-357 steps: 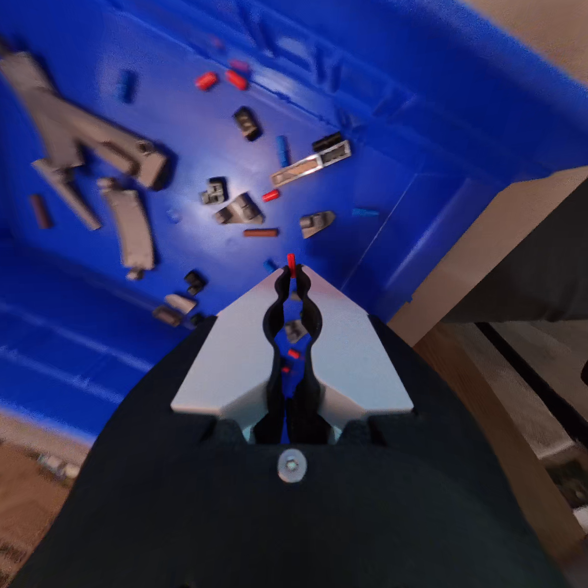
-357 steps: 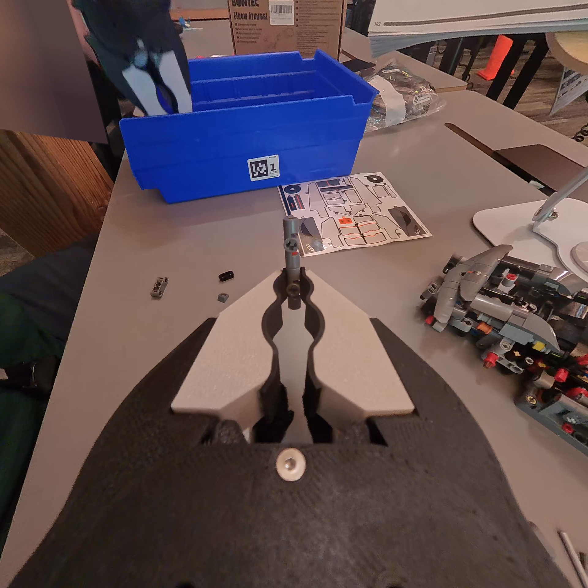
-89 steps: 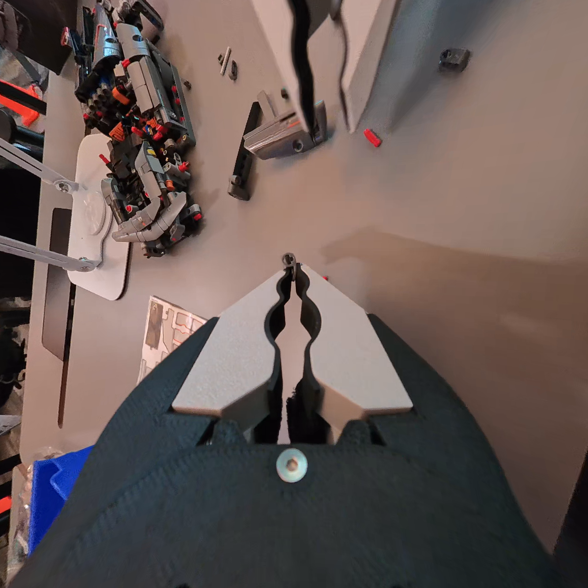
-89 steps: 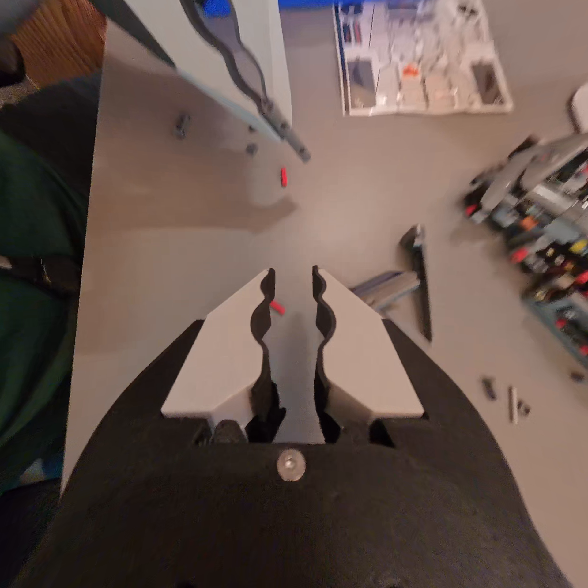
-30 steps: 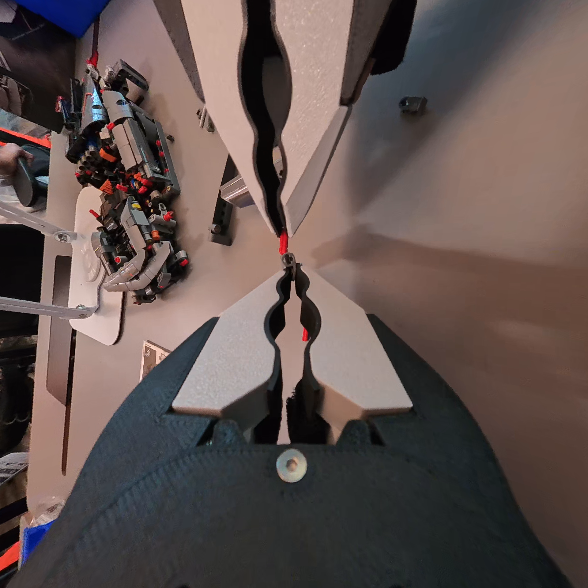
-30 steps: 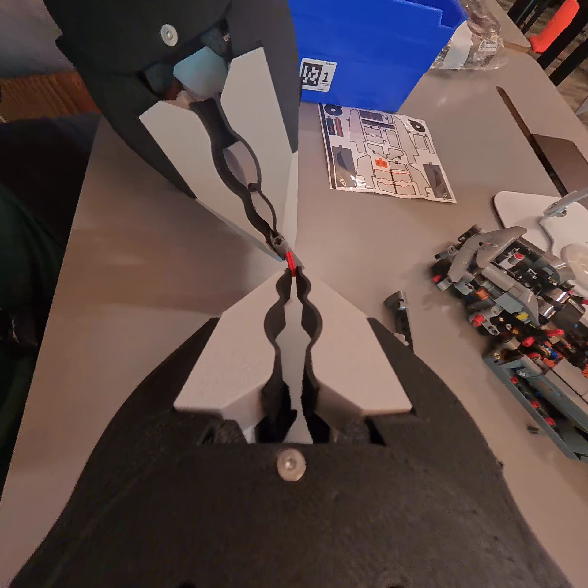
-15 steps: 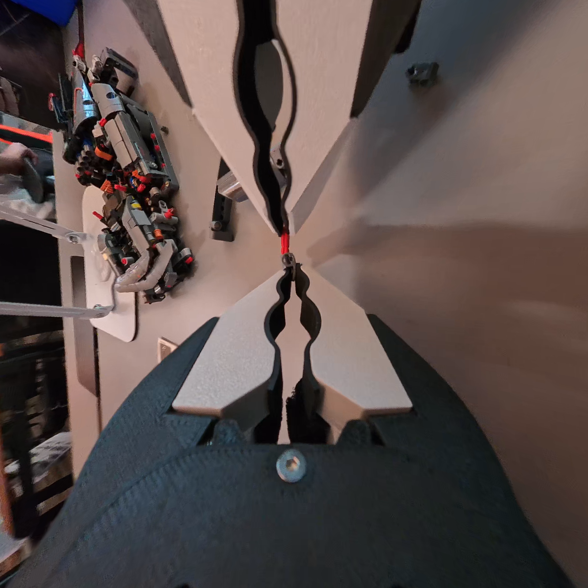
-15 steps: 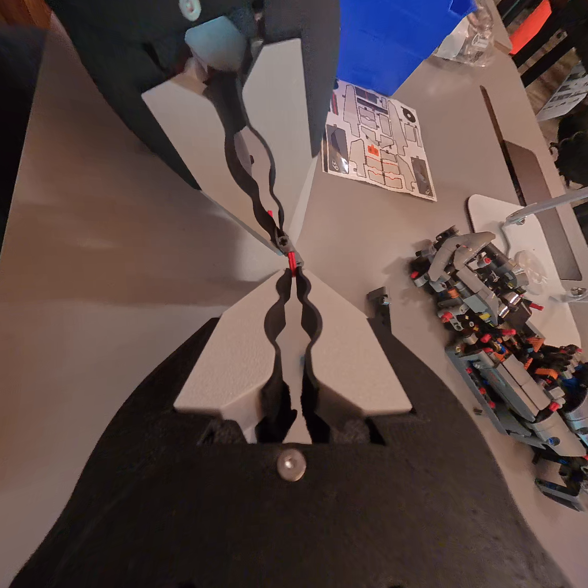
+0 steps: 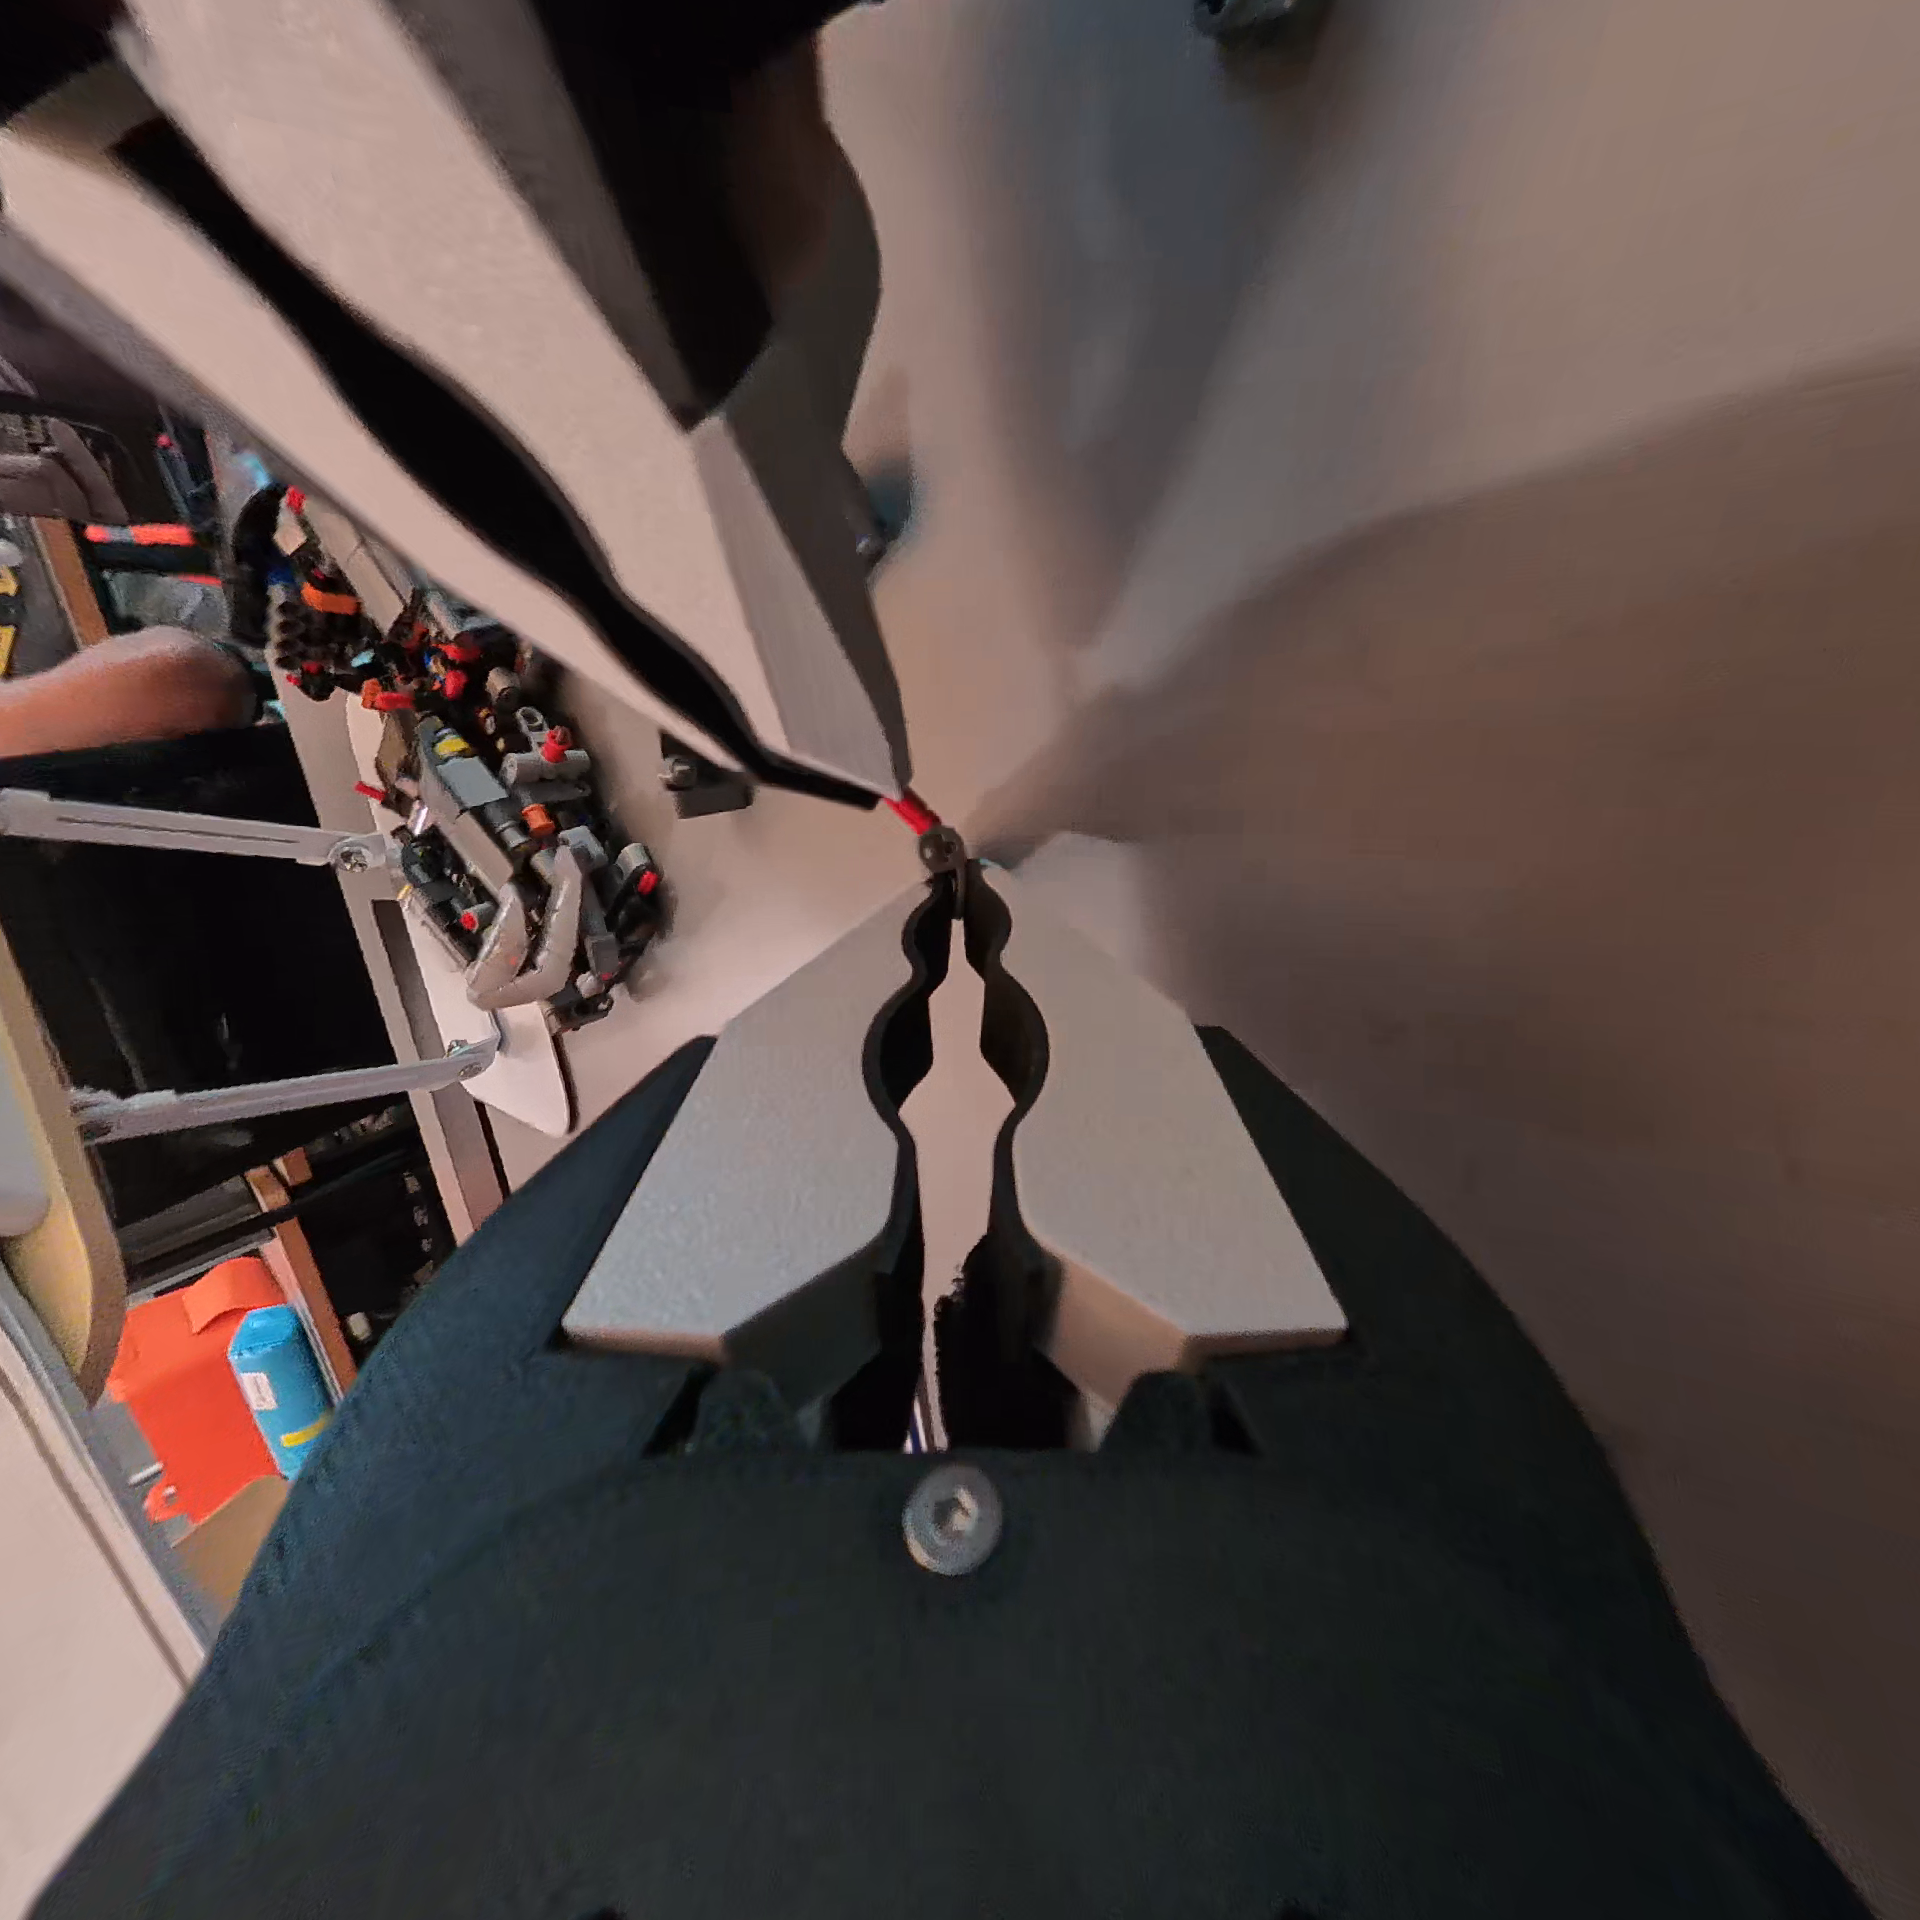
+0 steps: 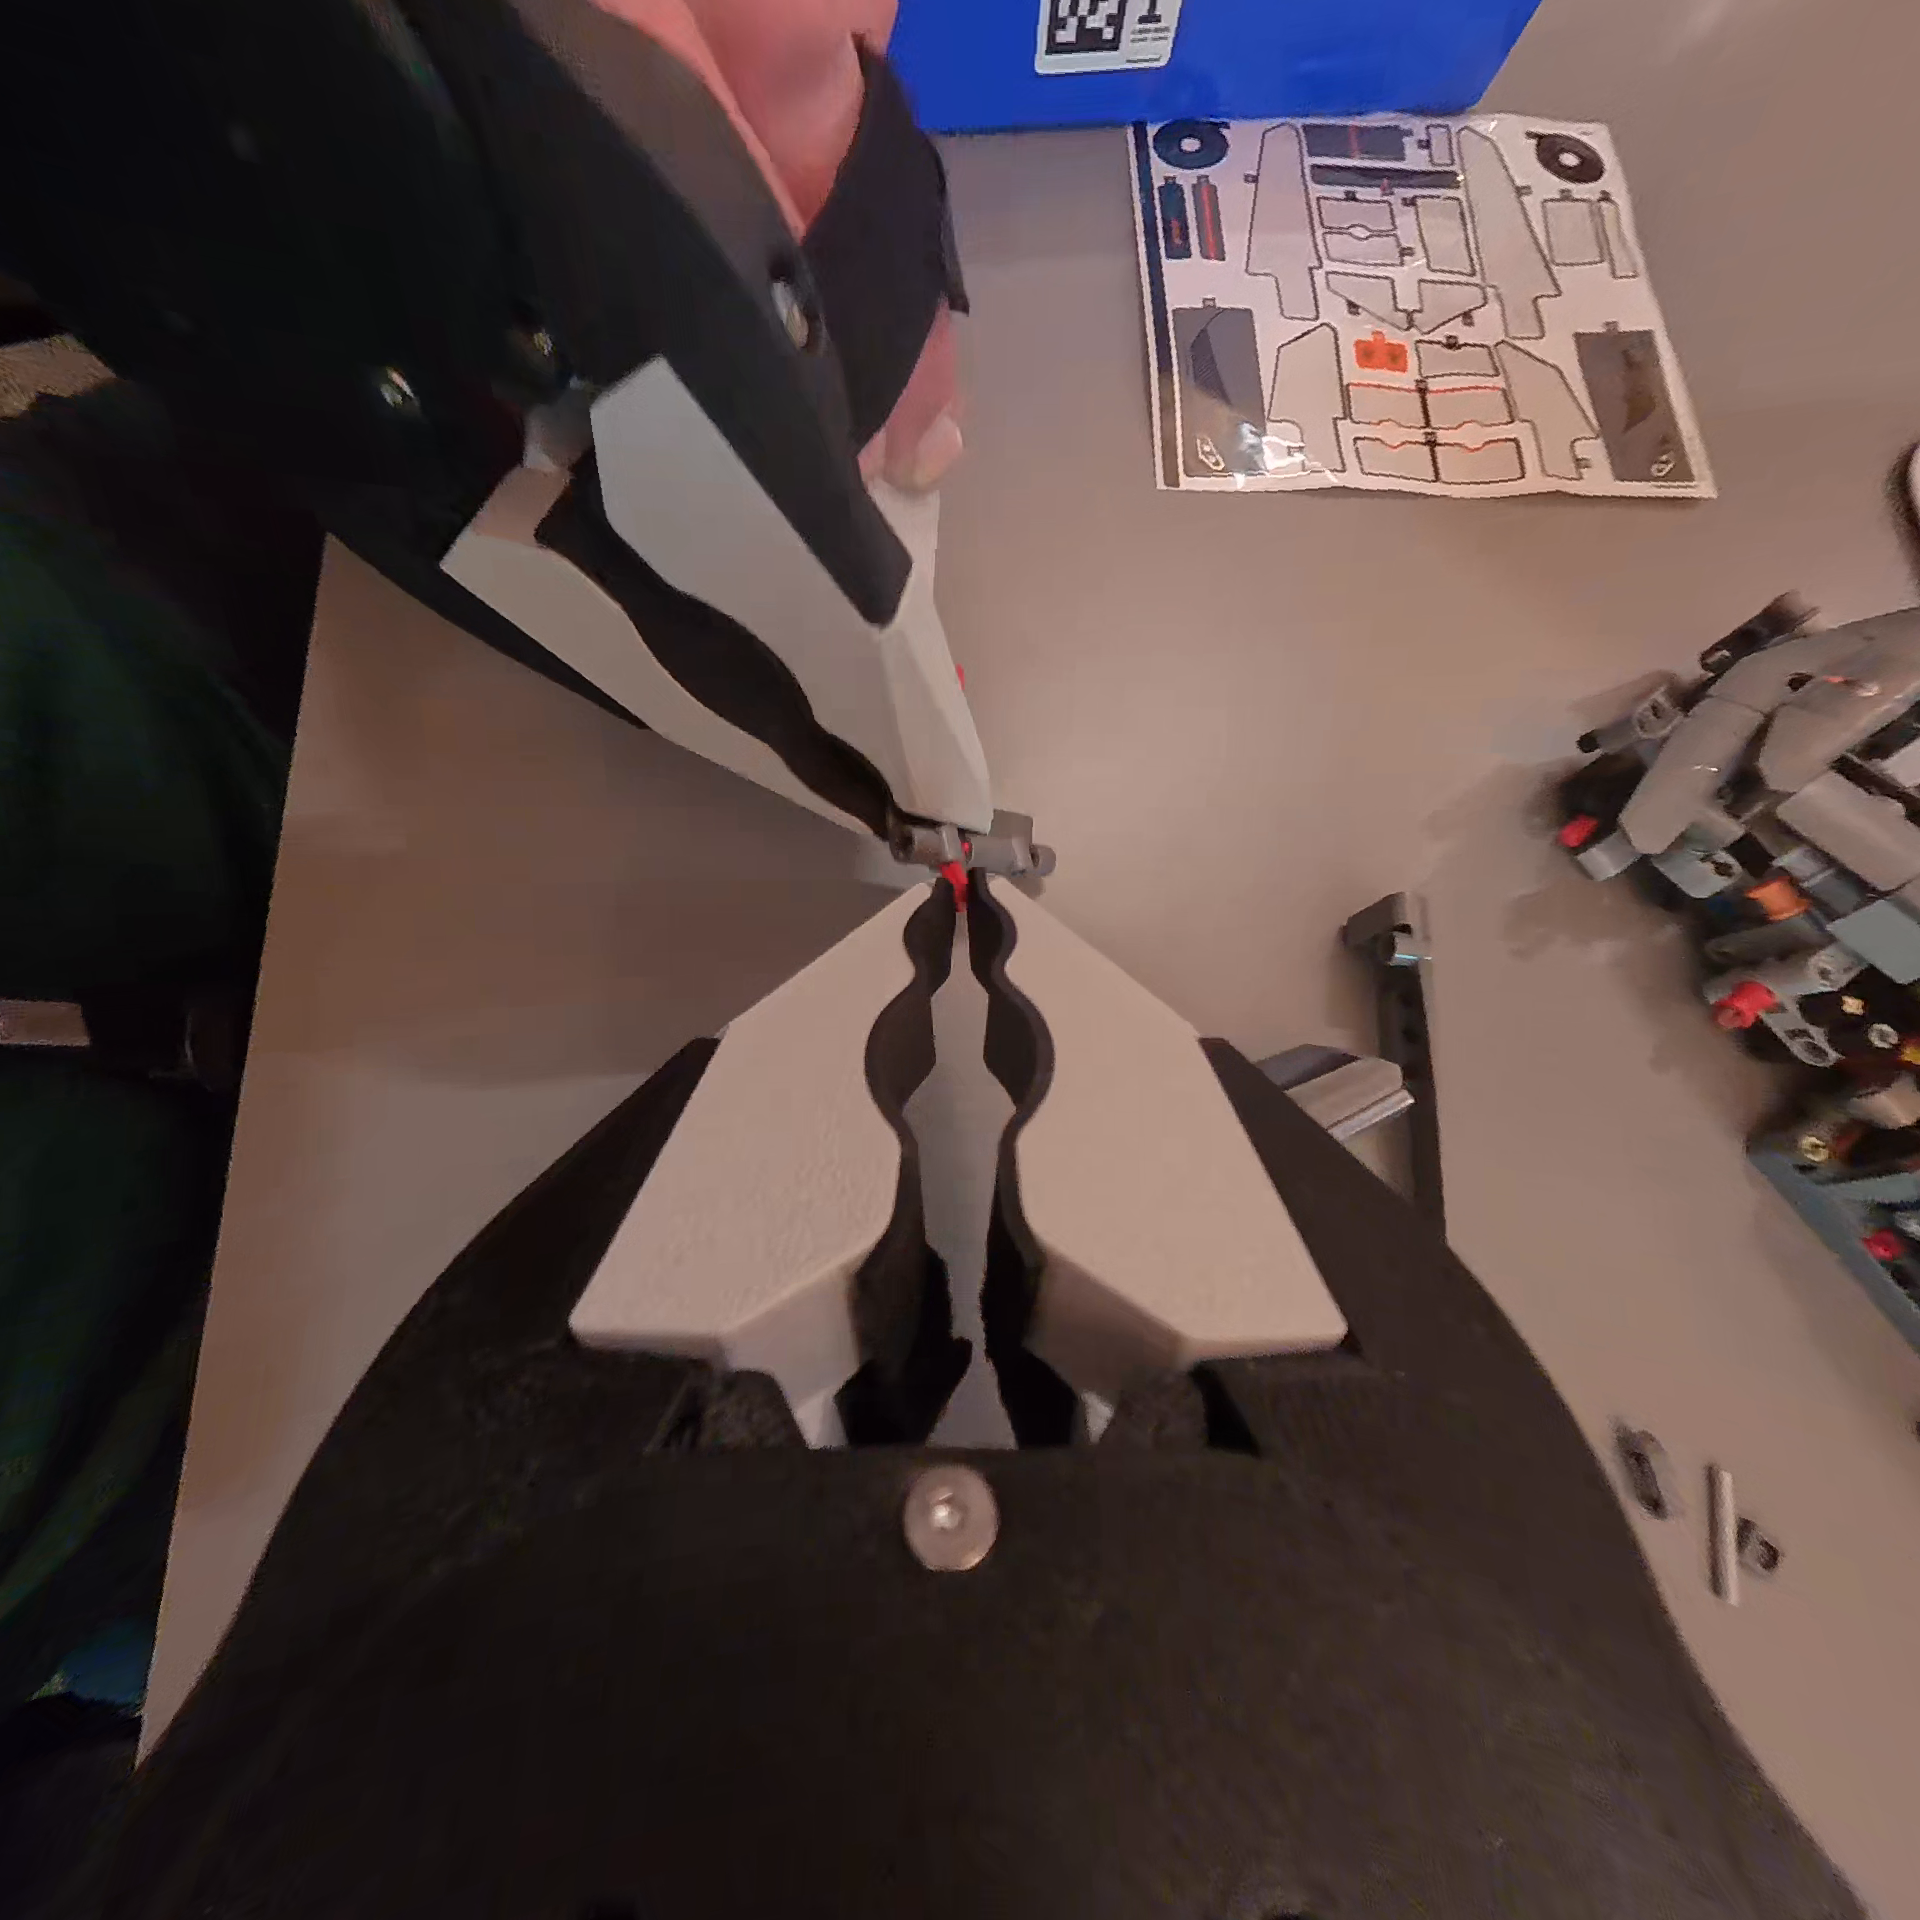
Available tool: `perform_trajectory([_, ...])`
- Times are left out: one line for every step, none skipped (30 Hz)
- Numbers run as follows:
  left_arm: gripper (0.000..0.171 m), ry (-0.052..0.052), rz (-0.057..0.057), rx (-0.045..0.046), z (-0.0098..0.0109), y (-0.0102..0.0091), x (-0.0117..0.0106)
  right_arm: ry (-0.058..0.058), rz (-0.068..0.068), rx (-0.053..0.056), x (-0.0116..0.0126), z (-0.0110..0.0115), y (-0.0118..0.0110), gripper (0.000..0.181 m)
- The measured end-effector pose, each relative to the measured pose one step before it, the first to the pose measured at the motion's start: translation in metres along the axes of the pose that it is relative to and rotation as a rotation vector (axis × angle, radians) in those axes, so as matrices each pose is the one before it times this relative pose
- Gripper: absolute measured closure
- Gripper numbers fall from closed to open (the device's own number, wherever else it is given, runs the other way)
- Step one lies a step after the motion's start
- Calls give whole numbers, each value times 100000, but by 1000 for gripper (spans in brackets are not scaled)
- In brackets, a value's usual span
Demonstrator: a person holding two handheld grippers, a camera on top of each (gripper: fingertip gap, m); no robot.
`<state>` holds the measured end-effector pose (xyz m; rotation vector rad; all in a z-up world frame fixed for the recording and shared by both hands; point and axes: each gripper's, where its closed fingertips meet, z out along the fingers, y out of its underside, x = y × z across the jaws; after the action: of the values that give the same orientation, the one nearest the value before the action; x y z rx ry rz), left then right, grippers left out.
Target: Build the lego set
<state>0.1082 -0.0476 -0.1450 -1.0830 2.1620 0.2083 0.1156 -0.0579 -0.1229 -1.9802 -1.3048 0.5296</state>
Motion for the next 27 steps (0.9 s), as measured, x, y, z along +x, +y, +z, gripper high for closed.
perform_trajectory([171, -158, 746, -320, 147, -57, 156, -1517, 358, 498, -147, 72, -88, 181])
perform_trajectory([171, -215, 516, 789, 115, -179, 110, -768, 806, -423, -2, 93, 87, 181])
perform_trajectory([171, -756, 116, -412, 127, 78, -51, 854, 413, -1373, 212, 123, 304, 181])
perform_trajectory([171, 330, -97, 556, -25, -6, -13, -442, 568, -350, 9, 151, 256, 181])
perform_trajectory([171, 730, -1504, 1328, -45, -81, -15, -1429, 1090, 1372, -133, 83, 51, 181])
perform_trajectory([171, 237, -830, 677, 4, 4, -24, -1495, 1686, 1312, -133, 28, 57, 181])
perform_trajectory([171, -538, 395, -543, 85, 146, -17, -1044, 1780, 706, -28, 5, 169, 181])
perform_trajectory([171, -678, 340, 198, 21, -15, -8, 341, 849, -269, 126, -6, 297, 181])
perform_trajectory([171, -340, -214, 594, -9, -99, 28, 246, 562, 270, 78, -77, 148, 181])
perform_trajectory([171, -255, -705, 813, 9, -96, 16, -460, 1336, 1279, 27, -113, -57, 181])
perform_trajectory([171, -856, -537, 659, -5, -47, -85, -402, 1427, 2105, 86, -176, -189, 181])
perform_trajectory([171, -1163, -776, 1297, -57, -114, -167, -1198, 1513, 2768, -29, -213, -322, 181])
perform_trajectory([171, -1451, -1881, 1650, -116, -145, -276, -727, 1236, 2345, 24, -180, -297, 181])
perform_trajectory([171, -1511, -2381, 1838, -160, -137, -358, -380, 978, 1771, 65, -133, -213, 181])
perform_trajectory([171, -1584, -2092, 1402, -130, -47, -380, -889, 1484, 2277, 19, -141, -285, 181])
perform_trajectory([171, -1081, -2011, 1353, -118, -54, -287, -1027, 1791, 2710, 26, -182, -344, 181])
perform_trajectory([171, -1142, -2130, 1729, -126, -119, -288, -861, 1468, 2381, 31, -225, -306, 181])
perform_trajectory([171, -708, -2024, 1581, -119, -116, -222, -277, 668, 1705, 84, -246, -232, 181])
perform_trajectory([171, -669, -1680, 1266, -89, -72, -207, 85, 645, 1907, 115, -267, -291, 181])
perform_trajectory([171, -1106, -1709, 1516, -106, -129, -274, -455, 941, 1895, 53, -239, -275, 181])
perform_trajectory([171, -1410, -1785, 1442, -100, -116, -315, -448, 865, 2425, 23, -234, -357, 181])
perform_trajectory([171, -844, -1219, 465, -25, -33, -223, -344, 946, 3062, 45, -213, -440, 181])
perform_trajectory([171, -570, -636, 642, -6, -92, -122, -920, 1522, 3078, 22, -187, -393, 181])
perform_trajectory([171, -365, -396, 782, 26, -132, -58, -703, 1395, 2654, 40, -163, -289, 181])
perform_trajectory([171, -709, -158, 789, 21, -147, -80, -402, 957, 1652, 30, -142, -184, 181])
perform_trajectory([171, -584, -640, 6, 56, -44, -111, -240, 256, 487, -2, -80, -28, 181])
perform_trajectory([171, -379, -664, -45, 73, 1, -93, 479, -294, -171, 64, -19, 44, 181])
